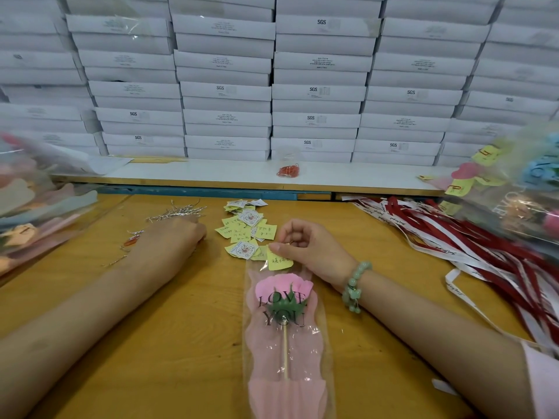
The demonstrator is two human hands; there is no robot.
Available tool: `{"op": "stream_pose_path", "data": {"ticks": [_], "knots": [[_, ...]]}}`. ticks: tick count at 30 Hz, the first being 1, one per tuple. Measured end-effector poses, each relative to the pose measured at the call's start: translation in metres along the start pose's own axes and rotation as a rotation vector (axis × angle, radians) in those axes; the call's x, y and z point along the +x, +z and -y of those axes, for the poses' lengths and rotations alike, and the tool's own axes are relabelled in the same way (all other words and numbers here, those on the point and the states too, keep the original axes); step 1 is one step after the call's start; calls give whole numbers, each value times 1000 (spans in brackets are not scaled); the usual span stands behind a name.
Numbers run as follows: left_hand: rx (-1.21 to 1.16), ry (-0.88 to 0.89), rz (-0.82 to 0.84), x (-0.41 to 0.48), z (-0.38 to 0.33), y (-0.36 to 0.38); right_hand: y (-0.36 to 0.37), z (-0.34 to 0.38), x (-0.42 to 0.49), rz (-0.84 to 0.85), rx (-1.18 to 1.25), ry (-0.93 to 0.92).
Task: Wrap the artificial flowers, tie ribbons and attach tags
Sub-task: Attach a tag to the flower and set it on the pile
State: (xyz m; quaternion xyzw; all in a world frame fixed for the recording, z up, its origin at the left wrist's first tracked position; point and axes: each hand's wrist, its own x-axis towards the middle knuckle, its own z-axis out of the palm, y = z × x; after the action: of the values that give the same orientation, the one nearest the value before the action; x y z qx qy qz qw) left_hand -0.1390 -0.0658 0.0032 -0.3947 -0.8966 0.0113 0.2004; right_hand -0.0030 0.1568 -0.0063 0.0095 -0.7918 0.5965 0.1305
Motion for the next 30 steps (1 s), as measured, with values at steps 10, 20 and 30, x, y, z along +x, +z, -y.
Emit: {"op": "stream_pose_path", "data": {"ticks": [10,20,30], "knots": [[-283,-87,-264,-3,-2,-5,-2,0,0,-23,-32,-6],[-1362,-351,-147,-1,-66,-28,-1,0,0,2,-32,-10],[-1566,-222,25,-13,-81,-14,0,5,-3,12,-34,24]]}}
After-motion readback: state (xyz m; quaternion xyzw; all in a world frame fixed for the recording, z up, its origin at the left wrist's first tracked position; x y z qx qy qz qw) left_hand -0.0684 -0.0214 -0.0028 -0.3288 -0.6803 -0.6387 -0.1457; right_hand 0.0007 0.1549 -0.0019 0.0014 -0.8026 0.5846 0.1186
